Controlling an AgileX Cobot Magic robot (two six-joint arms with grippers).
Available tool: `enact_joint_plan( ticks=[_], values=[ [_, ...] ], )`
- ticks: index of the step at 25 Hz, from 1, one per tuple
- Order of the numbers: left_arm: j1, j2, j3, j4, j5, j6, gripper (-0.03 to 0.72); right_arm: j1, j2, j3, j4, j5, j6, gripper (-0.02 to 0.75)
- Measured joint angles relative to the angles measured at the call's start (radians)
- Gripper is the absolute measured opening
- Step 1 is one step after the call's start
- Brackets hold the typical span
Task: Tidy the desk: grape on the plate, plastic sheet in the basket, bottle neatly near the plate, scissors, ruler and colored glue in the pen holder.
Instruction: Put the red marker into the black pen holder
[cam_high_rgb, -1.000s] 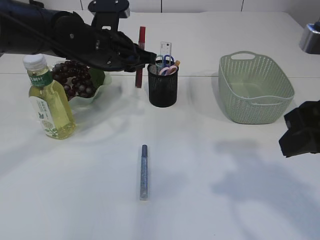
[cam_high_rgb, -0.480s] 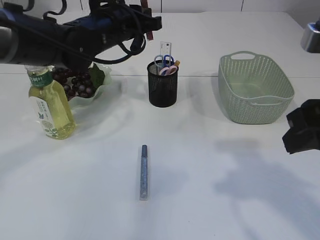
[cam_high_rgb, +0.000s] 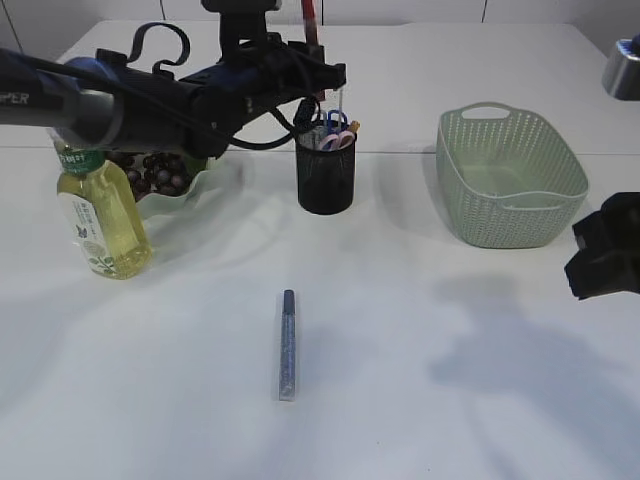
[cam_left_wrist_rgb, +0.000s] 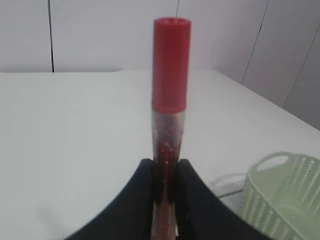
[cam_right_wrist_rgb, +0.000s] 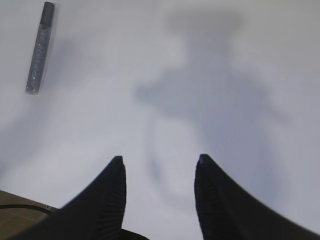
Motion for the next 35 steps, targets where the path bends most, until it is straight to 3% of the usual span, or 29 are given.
enact_joint_plan(
  ticks=[16,21,26,31,35],
  values=[
    [0.000,0.049,-0.026,0.014,0.077,0.000,0.097,0.000,0.000,0.000,-0.002,-0.020,0.000,0.364],
    [0.000,0.049,-0.026,0.038,0.088,0.000,0.156,0.000,0.000,0.000,-0.002,-0.020,0.000,0.364],
    [0.000,0.049,-0.026,0.039,0.111,0.000,0.274,0.000,0.000,0.000,-0.002,-0.020,0.000,0.364],
    [0.000,0.045,-0.026,0.039,0.138,0.000,0.295,0.000,0.000,0.000,-0.002,-0.020,0.000,0.364],
    [0.000,-0.034,-0.026,0.033,0.334,0.000,0.295,0.000,0.000,0.000,-0.002,-0.022,0.000,0.364]
  ],
)
